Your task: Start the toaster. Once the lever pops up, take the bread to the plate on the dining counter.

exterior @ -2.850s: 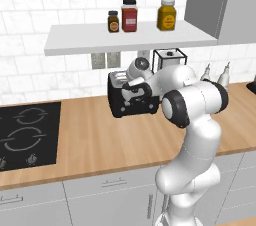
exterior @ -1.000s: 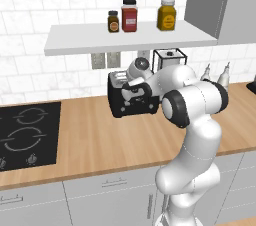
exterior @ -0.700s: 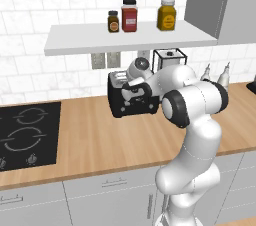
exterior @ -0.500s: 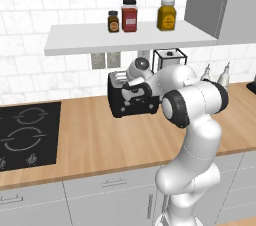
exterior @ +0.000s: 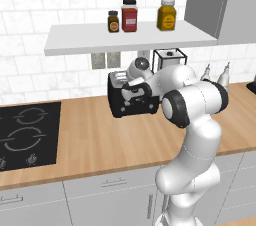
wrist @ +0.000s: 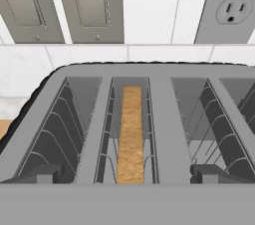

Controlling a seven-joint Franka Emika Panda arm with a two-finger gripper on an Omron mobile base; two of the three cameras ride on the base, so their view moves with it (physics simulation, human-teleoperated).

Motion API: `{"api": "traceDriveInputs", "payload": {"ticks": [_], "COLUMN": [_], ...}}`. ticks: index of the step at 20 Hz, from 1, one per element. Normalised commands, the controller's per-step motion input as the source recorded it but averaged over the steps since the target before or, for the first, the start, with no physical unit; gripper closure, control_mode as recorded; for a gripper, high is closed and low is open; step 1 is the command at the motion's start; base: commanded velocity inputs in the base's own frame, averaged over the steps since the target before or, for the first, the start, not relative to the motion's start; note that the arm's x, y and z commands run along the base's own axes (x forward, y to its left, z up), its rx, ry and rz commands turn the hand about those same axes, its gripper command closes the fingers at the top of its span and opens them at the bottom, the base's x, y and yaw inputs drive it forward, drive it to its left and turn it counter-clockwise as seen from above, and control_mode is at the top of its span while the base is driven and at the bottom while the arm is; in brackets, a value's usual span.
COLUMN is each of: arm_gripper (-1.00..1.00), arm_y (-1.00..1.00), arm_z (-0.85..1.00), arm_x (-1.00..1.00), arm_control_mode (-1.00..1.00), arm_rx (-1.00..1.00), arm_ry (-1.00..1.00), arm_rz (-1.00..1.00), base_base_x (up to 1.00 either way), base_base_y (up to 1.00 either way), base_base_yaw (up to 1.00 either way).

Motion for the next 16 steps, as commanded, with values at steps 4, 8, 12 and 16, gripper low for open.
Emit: {"api": "traceDriveInputs", "payload": {"ticks": [4,8,12,16], "arm_gripper": [-1.0,-1.0,-1.0,-1.0], "arm_y": [0.0,0.0,0.0,0.0], "arm_z": [0.0,0.0,0.0,0.0], "arm_x": [0.0,0.0,0.0,0.0], "arm_control_mode": [-1.0,-1.0,-1.0,-1.0], "arm_rx": [0.0,0.0,0.0,0.0], "arm_ry": [0.0,0.0,0.0,0.0], "arm_rz": [0.0,0.0,0.0,0.0], "base_base_x": [0.0,0.0,0.0,0.0], "base_base_y": [0.0,0.0,0.0,0.0], "base_base_yaw": [0.0,0.0,0.0,0.0]}}
